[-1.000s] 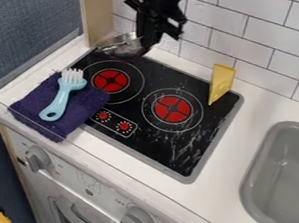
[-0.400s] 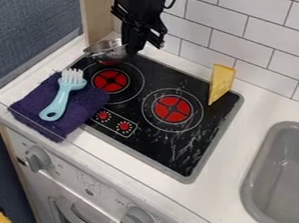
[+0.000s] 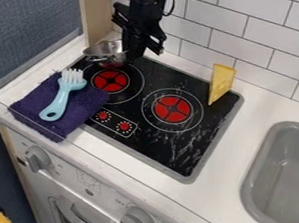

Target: Take the silver pot and keep it on the top left of the stove.

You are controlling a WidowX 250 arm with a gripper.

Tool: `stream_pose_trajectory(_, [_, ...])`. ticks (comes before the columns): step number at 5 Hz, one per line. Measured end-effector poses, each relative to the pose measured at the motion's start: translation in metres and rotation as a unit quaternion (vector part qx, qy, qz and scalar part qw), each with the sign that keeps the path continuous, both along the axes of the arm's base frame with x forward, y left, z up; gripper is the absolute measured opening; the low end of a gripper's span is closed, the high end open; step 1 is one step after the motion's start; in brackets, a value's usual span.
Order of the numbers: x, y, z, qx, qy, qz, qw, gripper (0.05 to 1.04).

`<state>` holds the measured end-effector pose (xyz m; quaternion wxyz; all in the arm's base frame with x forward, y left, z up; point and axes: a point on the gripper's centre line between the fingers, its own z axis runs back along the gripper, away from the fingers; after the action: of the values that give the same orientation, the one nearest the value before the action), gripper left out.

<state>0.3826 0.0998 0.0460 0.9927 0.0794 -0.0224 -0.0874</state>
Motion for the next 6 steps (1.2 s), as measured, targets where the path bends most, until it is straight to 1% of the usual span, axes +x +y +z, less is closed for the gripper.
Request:
stream_pose_trajectory(1, [0.001, -0.001, -0.004, -0.004, 0.008, -0.002, 1.0000, 0.088])
stream_pose_trajectory(2, [-0.001, -0.001, -0.006, -0.008, 0.012, -0.003, 0.9999, 0.254])
stream_pose_trajectory(3, [-0.002, -0.001, -0.006, -0.007, 0.014, -0.003, 0.9999, 0.531])
stream_pose_trajectory(4, [-0.004, -0.003, -0.002, -0.014, 0.019, -0.009, 0.9997, 0.834])
stream_pose_trajectory(5, [-0.004, -0.006, 0.027, -0.026, -0.007, -0.010, 0.9996, 1.015])
stream_pose_trajectory(6, [-0.017, -0.011, 0.038, -0.040, -0.010, -0.004, 0.9991, 1.011])
